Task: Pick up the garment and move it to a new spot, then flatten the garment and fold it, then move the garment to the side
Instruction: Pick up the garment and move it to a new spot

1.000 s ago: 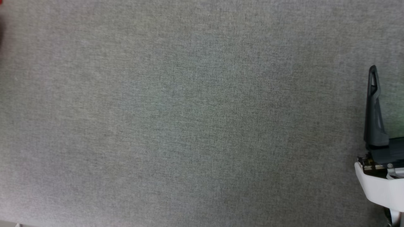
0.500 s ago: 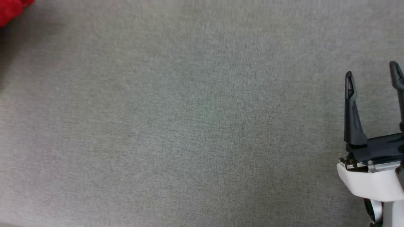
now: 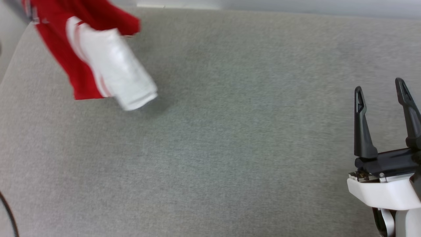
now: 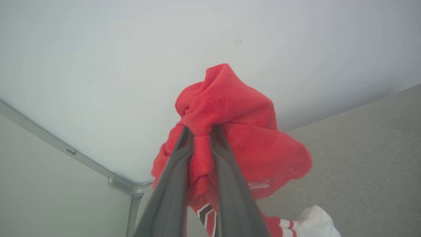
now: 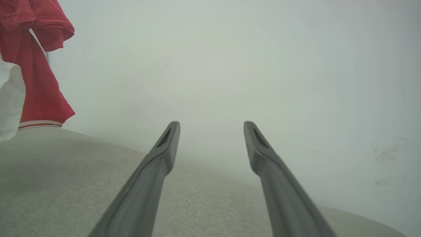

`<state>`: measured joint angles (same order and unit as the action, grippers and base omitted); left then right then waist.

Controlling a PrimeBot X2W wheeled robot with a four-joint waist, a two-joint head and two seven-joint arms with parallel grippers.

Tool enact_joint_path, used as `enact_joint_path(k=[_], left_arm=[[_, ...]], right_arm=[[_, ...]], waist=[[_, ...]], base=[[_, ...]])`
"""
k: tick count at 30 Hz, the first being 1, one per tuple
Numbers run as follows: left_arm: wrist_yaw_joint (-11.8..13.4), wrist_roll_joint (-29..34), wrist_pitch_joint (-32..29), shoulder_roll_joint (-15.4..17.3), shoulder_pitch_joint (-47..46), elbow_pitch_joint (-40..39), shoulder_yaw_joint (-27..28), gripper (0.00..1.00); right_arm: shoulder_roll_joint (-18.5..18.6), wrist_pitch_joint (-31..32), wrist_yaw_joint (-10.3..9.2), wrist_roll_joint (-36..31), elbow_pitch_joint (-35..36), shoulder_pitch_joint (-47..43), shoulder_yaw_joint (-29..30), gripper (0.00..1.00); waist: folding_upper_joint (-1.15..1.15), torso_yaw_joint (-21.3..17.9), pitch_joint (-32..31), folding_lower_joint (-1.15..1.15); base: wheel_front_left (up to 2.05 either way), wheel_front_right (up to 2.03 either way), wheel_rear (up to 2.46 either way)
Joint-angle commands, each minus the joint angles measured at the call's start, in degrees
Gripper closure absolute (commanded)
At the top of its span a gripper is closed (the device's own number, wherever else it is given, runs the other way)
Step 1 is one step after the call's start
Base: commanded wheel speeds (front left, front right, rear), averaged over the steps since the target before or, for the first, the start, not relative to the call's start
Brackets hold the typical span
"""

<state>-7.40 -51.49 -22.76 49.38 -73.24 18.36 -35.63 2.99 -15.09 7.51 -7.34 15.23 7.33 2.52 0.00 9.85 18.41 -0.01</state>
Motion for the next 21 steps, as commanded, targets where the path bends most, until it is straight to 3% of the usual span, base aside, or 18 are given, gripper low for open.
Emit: enact_joint_path(k=[1,12,21], left_arm=[[0.0,0.6,0.1,-0.6,-1.2,-0.8,-0.7,1.00],[0.0,1.7,-0.3,-8.4,-5.9,-7.1,-7.8,1.00],[0.1,2.4,1.1,-13.1,-2.6,-11.1,-12.2,1.00]], right_arm=[[-0.2,-0.1,-0.03,0.3,-0.3,-0.7,0.0,0.00],[-0.2,-0.1,-0.04,3.3,-2.0,-1.7,0.3,0.00],[-0.2,-0.1,-0.04,4.2,-2.5,-2.4,0.6,0.00]], waist=[[0.00,-1.8,-2.0,0.01],[0.00,-8.8,-6.2,0.01],[0.00,-13.3,-6.7,0.01]], base=[[0.00,0.00,0.00],[0.00,0.00,0.00],[0.00,0.00,0.00]])
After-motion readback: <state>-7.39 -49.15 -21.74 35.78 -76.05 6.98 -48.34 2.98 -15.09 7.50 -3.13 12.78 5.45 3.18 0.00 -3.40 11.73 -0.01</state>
